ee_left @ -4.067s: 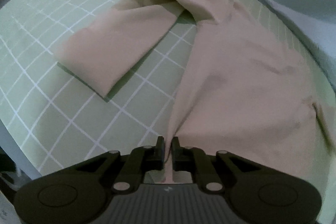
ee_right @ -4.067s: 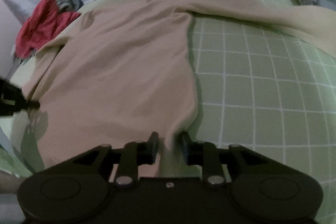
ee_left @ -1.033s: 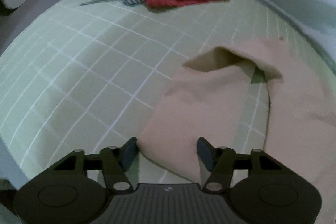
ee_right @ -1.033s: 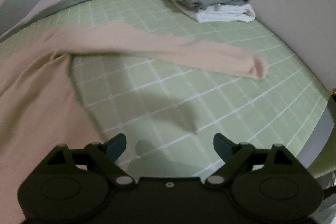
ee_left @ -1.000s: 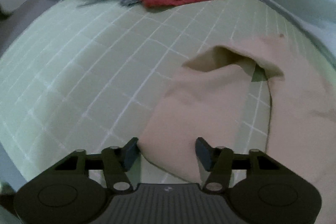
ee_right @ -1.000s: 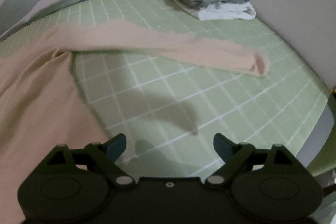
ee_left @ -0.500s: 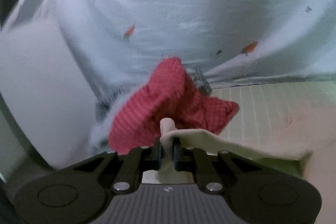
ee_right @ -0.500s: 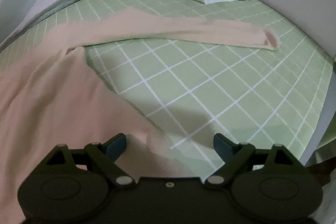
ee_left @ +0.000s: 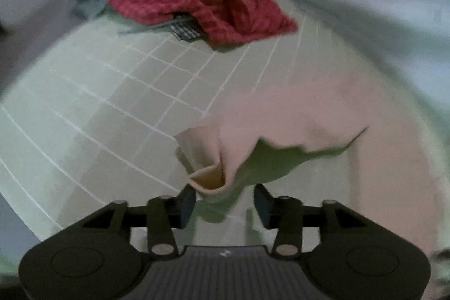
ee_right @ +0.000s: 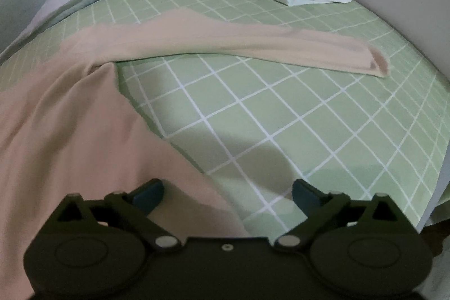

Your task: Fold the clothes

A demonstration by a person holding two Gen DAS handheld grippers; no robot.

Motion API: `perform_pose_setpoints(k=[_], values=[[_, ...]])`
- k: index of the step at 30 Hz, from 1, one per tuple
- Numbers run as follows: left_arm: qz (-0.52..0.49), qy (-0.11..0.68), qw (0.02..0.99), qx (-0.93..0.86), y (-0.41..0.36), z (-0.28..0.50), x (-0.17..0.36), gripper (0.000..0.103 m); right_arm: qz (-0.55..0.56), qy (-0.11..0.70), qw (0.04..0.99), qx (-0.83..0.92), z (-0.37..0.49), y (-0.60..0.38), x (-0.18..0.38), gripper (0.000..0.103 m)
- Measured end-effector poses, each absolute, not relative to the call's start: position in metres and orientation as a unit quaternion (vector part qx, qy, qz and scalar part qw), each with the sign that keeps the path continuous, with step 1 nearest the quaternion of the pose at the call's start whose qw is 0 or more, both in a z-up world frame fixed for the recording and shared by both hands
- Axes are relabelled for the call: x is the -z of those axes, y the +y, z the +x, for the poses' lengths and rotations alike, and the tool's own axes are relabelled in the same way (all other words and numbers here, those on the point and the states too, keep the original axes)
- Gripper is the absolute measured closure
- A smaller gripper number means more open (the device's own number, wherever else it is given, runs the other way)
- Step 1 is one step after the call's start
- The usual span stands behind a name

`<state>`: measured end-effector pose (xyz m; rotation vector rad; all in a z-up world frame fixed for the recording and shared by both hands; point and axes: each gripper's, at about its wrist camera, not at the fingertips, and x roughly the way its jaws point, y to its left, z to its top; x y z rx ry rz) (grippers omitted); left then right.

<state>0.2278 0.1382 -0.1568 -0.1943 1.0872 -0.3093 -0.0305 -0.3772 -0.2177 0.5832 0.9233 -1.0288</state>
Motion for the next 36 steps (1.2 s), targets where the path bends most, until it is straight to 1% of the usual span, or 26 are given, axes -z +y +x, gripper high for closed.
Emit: perform_pose_setpoints(k=[2, 4, 5, 8, 11, 14, 17, 19, 20, 21, 22, 23, 24, 27, 30, 31, 32, 33, 35, 36], values=[[-0.162, 0.51, 0.83, 0.156, 0.151, 0.228, 0.152, 0.045, 0.262, 0.423, 0.733, 0.464, -0.027, -0.378, 0.217, 0.002], [-0.219, 0.5, 0.822, 0.165, 0.161, 0.229, 0.146, 0.042, 0.259, 0.424, 0.735, 0.462, -0.026, -0.379, 0.217, 0.002], [-0.229, 0.493, 0.823, 0.164, 0.162, 0.233, 0.141, 0.042, 0.261, 0.424, 0.734, 0.462, -0.026, -0.379, 0.218, 0.001], [-0.236, 0.475, 0.837, 0.134, 0.166, 0.24, 0.131, 0.042, 0.265, 0.423, 0.733, 0.461, -0.027, -0.38, 0.218, 0.001], [-0.228, 0.472, 0.847, 0.083, 0.168, 0.25, 0.136, 0.042, 0.262, 0.424, 0.734, 0.461, -0.027, -0.38, 0.218, 0.001], [-0.225, 0.492, 0.84, 0.033, 0.168, 0.261, 0.148, 0.042, 0.263, 0.422, 0.734, 0.462, -0.027, -0.38, 0.218, 0.001], [-0.225, 0.513, 0.828, 0.022, 0.166, 0.267, 0.164, 0.042, 0.265, 0.42, 0.733, 0.465, -0.028, -0.379, 0.218, 0.001], [-0.225, 0.531, 0.817, 0.007, 0.164, 0.272, 0.173, 0.044, 0.267, 0.419, 0.732, 0.467, -0.028, -0.379, 0.218, 0.001], [-0.231, 0.536, 0.812, -0.006, 0.164, 0.272, 0.177, 0.047, 0.268, 0.418, 0.732, 0.467, -0.028, -0.379, 0.218, 0.001], [-0.238, 0.536, 0.81, -0.009, 0.165, 0.272, 0.179, 0.054, 0.269, 0.418, 0.731, 0.468, -0.028, -0.379, 0.218, 0.0], [-0.244, 0.537, 0.807, -0.012, 0.165, 0.273, 0.181, 0.078, 0.269, 0.417, 0.731, 0.469, -0.029, -0.378, 0.218, 0.0], [-0.251, 0.537, 0.805, -0.015, 0.166, 0.273, 0.182, 0.098, 0.27, 0.416, 0.73, 0.47, -0.029, -0.378, 0.219, 0.0], [-0.257, 0.537, 0.803, -0.018, 0.167, 0.273, 0.184, 0.096, 0.27, 0.416, 0.73, 0.47, -0.029, -0.378, 0.219, 0.0], [-0.236, 0.488, 0.841, -0.014, 0.165, 0.271, 0.159, 0.098, 0.27, 0.415, 0.73, 0.471, -0.029, -0.379, 0.219, 0.0], [-0.204, 0.4, 0.893, -0.042, 0.17, 0.26, 0.117, 0.098, 0.269, 0.416, 0.731, 0.469, -0.029, -0.379, 0.219, 0.0], [-0.195, 0.37, 0.907, -0.052, 0.173, 0.257, 0.104, 0.096, 0.268, 0.417, 0.731, 0.469, -0.029, -0.379, 0.219, 0.0], [-0.187, 0.358, 0.912, -0.066, 0.177, 0.256, 0.098, 0.09, 0.268, 0.417, 0.731, 0.468, -0.029, -0.379, 0.219, 0.0], [-0.179, 0.357, 0.914, -0.078, 0.179, 0.257, 0.098, 0.088, 0.268, 0.417, 0.732, 0.468, -0.03, -0.38, 0.22, 0.0], [-0.162, 0.37, 0.908, -0.11, 0.183, 0.259, 0.106, 0.077, 0.268, 0.417, 0.733, 0.466, -0.03, -0.38, 0.22, 0.0], [-0.155, 0.383, 0.901, -0.129, 0.185, 0.26, 0.112, 0.078, 0.267, 0.417, 0.734, 0.465, -0.03, -0.381, 0.22, 0.0]])
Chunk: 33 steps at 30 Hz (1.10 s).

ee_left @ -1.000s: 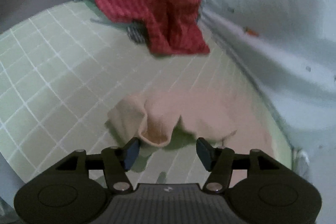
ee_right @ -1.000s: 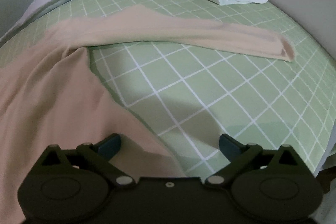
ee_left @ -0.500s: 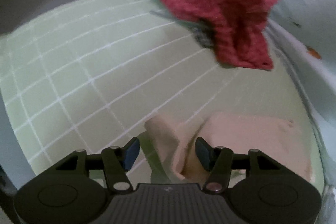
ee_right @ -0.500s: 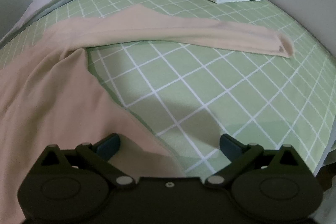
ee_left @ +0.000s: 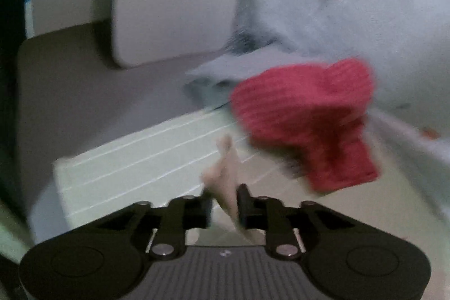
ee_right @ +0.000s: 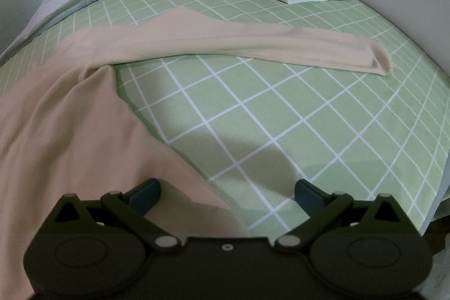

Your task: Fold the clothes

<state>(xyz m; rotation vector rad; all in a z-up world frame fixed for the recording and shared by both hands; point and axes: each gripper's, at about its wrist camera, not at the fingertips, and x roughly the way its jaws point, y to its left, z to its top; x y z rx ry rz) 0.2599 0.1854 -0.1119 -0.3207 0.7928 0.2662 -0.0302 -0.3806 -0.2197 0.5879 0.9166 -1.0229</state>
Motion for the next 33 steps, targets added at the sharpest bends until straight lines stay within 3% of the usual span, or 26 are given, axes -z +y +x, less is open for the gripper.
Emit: perform_pose_setpoints(k=[6, 9, 13, 15, 17, 21, 25, 31, 33], values=[[-0.188, 0.428, 0.863, -0.189, 0.2, 0.241, 0.135, 0.074, 0.26, 0.423, 0.74, 0.454, -0.031, -0.38, 0.218, 0.0], [-0.154, 0.423, 0.881, -0.141, 0.179, 0.243, 0.127, 0.074, 0.246, 0.419, 0.763, 0.427, -0.029, -0.38, 0.21, 0.016], [-0.077, 0.43, 0.899, -0.029, 0.121, 0.252, 0.123, 0.071, 0.196, 0.403, 0.807, 0.385, -0.016, -0.383, 0.189, 0.02], [-0.05, 0.449, 0.892, 0.027, 0.084, 0.26, 0.129, 0.071, 0.18, 0.403, 0.819, 0.366, -0.005, -0.39, 0.183, 0.03], [-0.023, 0.467, 0.88, 0.083, 0.048, 0.269, 0.135, 0.07, 0.179, 0.405, 0.828, 0.344, 0.006, -0.401, 0.178, 0.064], [-0.002, 0.479, 0.864, 0.156, -0.017, 0.291, 0.143, 0.067, 0.176, 0.397, 0.845, 0.311, 0.036, -0.425, 0.172, 0.076], [0.021, 0.488, 0.852, 0.186, -0.073, 0.321, 0.158, 0.053, 0.159, 0.398, 0.858, 0.284, 0.08, -0.452, 0.174, 0.076], [0.054, 0.491, 0.84, 0.226, -0.143, 0.379, 0.182, 0.041, 0.125, 0.41, 0.876, 0.223, 0.159, -0.49, 0.192, 0.062], [0.07, 0.48, 0.838, 0.25, -0.162, 0.391, 0.187, 0.038, 0.113, 0.413, 0.882, 0.198, 0.183, -0.499, 0.199, 0.052]])
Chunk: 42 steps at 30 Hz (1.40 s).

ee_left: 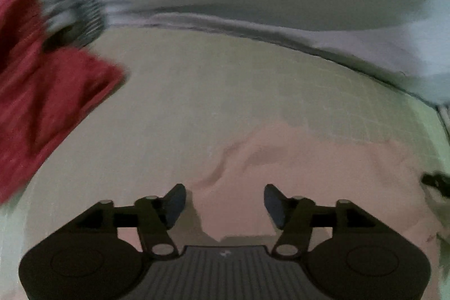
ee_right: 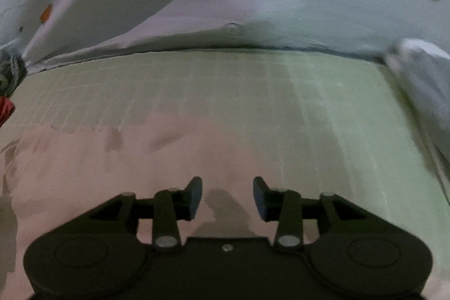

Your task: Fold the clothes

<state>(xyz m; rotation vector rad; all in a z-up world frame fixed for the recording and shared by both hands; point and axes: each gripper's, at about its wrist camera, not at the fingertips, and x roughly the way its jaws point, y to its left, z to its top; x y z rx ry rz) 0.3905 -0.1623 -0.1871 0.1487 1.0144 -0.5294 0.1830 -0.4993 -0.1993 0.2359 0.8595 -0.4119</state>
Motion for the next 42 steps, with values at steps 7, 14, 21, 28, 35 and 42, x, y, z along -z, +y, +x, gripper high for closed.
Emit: perform_pose_setpoints(k=[7, 14, 21, 28, 35, 42], values=[[0.074, 0.459, 0.839, 0.284, -0.188, 0.413, 0.21, 0.034, 0.122, 0.387, 0.904, 0.132, 0.221, -0.522, 0.221, 0.025], [0.093, 0.417, 0.864, 0.266, -0.198, 0.401, 0.215, 0.087, 0.08, 0.377, 0.917, 0.1, 0.223, -0.508, 0.22, 0.082], [0.034, 0.422, 0.874, 0.239, -0.199, 0.427, 0.215, 0.094, 0.095, 0.362, 0.918, 0.128, 0.23, -0.513, 0.22, 0.096], [0.035, 0.401, 0.886, 0.231, -0.238, 0.478, 0.22, 0.094, 0.062, 0.344, 0.922, 0.167, 0.275, -0.541, 0.226, 0.096], [0.021, 0.401, 0.89, 0.216, -0.259, 0.505, 0.223, 0.084, 0.086, 0.344, 0.913, 0.201, 0.309, -0.567, 0.226, 0.081], [-0.03, 0.397, 0.89, 0.223, -0.196, 0.44, 0.187, 0.074, 0.126, 0.337, 0.9, 0.246, 0.252, -0.562, 0.208, 0.047]])
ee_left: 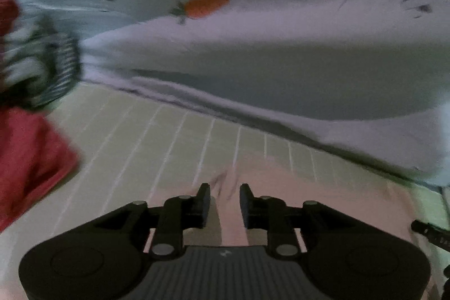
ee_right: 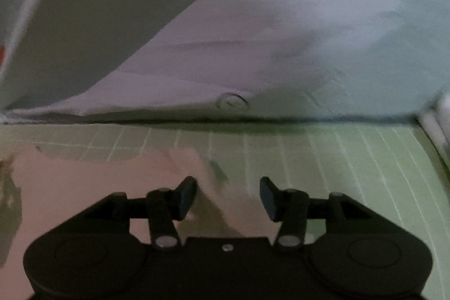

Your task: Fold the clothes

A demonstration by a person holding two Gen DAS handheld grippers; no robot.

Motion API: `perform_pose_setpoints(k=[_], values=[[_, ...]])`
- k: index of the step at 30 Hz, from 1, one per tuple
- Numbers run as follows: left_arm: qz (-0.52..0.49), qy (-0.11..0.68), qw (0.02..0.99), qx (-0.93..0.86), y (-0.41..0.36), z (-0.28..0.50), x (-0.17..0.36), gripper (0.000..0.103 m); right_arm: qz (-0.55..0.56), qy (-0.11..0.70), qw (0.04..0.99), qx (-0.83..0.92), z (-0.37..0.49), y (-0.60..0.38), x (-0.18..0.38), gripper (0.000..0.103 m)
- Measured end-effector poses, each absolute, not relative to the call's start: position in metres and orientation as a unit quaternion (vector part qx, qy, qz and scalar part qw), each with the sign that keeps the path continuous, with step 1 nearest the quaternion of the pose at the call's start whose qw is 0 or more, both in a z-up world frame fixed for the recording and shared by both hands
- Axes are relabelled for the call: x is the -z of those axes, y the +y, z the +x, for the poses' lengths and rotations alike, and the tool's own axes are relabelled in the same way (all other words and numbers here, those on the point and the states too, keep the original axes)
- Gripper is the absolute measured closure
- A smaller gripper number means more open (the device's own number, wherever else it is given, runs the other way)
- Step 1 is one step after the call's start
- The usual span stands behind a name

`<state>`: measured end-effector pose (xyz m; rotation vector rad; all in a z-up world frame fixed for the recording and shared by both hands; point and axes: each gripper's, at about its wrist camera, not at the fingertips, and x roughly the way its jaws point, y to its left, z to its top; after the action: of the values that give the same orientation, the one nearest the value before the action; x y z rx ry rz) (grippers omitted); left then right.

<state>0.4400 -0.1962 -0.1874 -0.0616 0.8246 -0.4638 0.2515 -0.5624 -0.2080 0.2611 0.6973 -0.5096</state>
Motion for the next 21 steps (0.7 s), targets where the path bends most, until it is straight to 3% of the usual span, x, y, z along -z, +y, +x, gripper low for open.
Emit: perform_pose_setpoints(k=[6, 8, 11, 18, 21], values=[[-0.016, 0.442, 0.869, 0.221, -0.122, 0.334, 0.18, 0.067, 0.186, 0.352, 0.879, 0.263, 0.128, -0.519, 0.204, 0.046], [-0.037, 0.467, 0.855, 0.221, -0.1, 0.305, 0.188, 0.062, 0.201, 0.362, 0.87, 0.266, 0.087, -0.499, 0.207, 0.045], [-0.069, 0.496, 0.837, 0.219, -0.071, 0.27, 0.201, 0.061, 0.211, 0.382, 0.858, 0.269, 0.037, -0.472, 0.213, 0.045], [-0.147, 0.517, 0.808, 0.242, -0.039, 0.223, 0.215, 0.058, 0.188, 0.399, 0.854, 0.276, -0.034, -0.425, 0.215, 0.042], [-0.16, 0.508, 0.81, 0.245, -0.04, 0.214, 0.218, 0.05, 0.186, 0.403, 0.854, 0.272, -0.048, -0.414, 0.215, 0.039]])
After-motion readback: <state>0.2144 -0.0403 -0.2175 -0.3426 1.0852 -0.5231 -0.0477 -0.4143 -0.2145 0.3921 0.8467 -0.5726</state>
